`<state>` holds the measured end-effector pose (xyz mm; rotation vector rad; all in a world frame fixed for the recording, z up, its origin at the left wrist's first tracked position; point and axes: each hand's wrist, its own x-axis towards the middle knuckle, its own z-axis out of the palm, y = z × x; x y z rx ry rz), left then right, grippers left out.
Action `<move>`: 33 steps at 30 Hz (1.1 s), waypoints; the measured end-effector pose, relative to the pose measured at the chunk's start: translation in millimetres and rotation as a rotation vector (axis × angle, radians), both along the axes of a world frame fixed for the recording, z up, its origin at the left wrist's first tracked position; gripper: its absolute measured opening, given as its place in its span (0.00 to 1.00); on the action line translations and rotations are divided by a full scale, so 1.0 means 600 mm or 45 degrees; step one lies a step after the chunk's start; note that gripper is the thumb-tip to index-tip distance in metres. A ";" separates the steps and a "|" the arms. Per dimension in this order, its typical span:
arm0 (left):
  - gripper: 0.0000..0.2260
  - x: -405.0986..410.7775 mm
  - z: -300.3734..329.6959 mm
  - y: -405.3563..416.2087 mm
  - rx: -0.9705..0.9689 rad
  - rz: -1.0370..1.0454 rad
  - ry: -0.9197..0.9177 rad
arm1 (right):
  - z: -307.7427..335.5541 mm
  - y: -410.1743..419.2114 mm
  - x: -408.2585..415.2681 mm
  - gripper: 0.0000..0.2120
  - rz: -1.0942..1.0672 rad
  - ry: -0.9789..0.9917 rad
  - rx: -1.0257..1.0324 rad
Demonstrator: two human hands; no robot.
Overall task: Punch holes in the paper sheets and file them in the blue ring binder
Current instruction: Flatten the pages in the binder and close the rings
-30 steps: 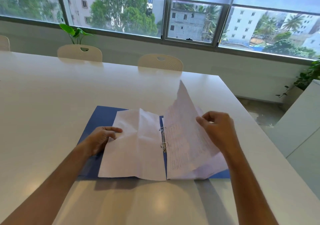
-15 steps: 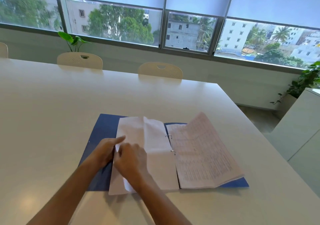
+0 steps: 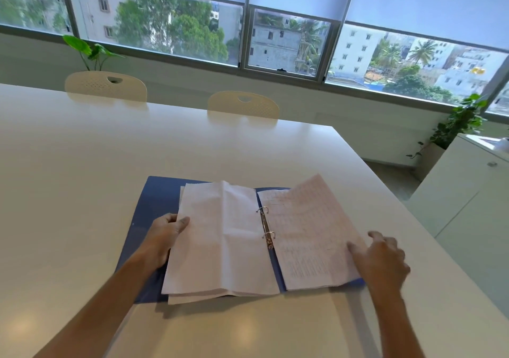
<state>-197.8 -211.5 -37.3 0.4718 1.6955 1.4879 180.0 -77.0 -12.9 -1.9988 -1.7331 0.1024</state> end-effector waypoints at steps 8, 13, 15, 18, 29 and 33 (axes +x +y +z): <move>0.16 -0.007 -0.006 0.000 0.040 -0.078 -0.089 | -0.032 -0.019 0.038 0.12 0.005 0.453 0.047; 0.23 -0.008 -0.007 -0.004 0.042 -0.103 -0.068 | -0.033 -0.019 0.034 0.09 0.002 0.512 0.050; 0.25 -0.007 -0.007 -0.006 0.045 -0.095 -0.049 | -0.028 -0.017 0.032 0.07 0.006 0.447 0.071; 0.28 -0.008 -0.007 -0.008 0.054 -0.100 -0.037 | -0.020 -0.015 0.023 0.06 0.011 0.306 0.106; 0.10 -0.007 -0.003 -0.018 0.164 -0.178 -0.202 | 0.107 -0.111 -0.123 0.03 0.202 0.109 0.542; 0.16 -0.006 -0.002 -0.018 0.110 -0.141 -0.189 | 0.127 -0.176 -0.238 0.04 0.487 0.017 0.679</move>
